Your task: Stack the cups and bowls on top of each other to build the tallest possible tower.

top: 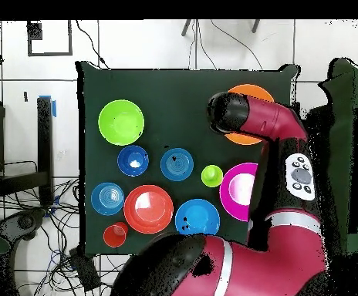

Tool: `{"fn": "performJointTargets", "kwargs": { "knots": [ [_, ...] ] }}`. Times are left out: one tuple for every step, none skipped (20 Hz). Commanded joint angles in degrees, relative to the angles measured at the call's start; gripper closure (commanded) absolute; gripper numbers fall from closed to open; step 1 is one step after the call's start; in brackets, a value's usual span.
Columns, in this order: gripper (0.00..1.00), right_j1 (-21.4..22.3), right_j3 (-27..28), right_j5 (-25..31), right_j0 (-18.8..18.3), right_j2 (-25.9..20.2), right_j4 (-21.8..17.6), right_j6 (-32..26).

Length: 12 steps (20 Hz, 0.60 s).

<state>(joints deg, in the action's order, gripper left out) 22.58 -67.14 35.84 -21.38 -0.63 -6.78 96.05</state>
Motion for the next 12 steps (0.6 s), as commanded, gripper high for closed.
{"fn": "performJointTargets", "kwargs": {
  "knots": [
    [0.00, 3.0, -3.3, 7.1, 2.5, -2.3, -2.9, -1.8],
    [0.00, 3.0, -3.2, 7.3, 2.6, -2.2, -2.9, -1.8],
    [0.00, 3.0, -3.1, 7.4, 2.7, -2.2, -3.0, -1.8],
    [0.00, 3.0, -3.2, 7.4, 2.8, -2.1, -3.0, -1.9],
    [0.00, 3.1, -3.2, 7.5, 2.9, -2.1, -3.1, -1.9],
    [0.00, 3.1, -3.3, 7.6, 3.1, -2.1, -3.2, -1.9],
    [0.00, 2.9, -2.9, 7.9, 3.3, -1.9, -3.3, -1.8],
    [0.00, 2.6, -3.0, 7.6, 3.4, -1.9, -3.4, -1.7],
    [0.00, 2.4, -3.2, 7.0, 3.3, -2.1, -3.5, -1.6],
    [0.00, 2.3, -3.5, 6.4, 3.2, -2.3, -3.4, -1.5],
    [0.00, 2.1, -3.6, 6.0, 3.1, -2.6, -3.4, -1.6],
    [0.00, 1.8, -3.6, 5.8, 2.9, -2.8, -3.3, -1.7]
  ]
}}
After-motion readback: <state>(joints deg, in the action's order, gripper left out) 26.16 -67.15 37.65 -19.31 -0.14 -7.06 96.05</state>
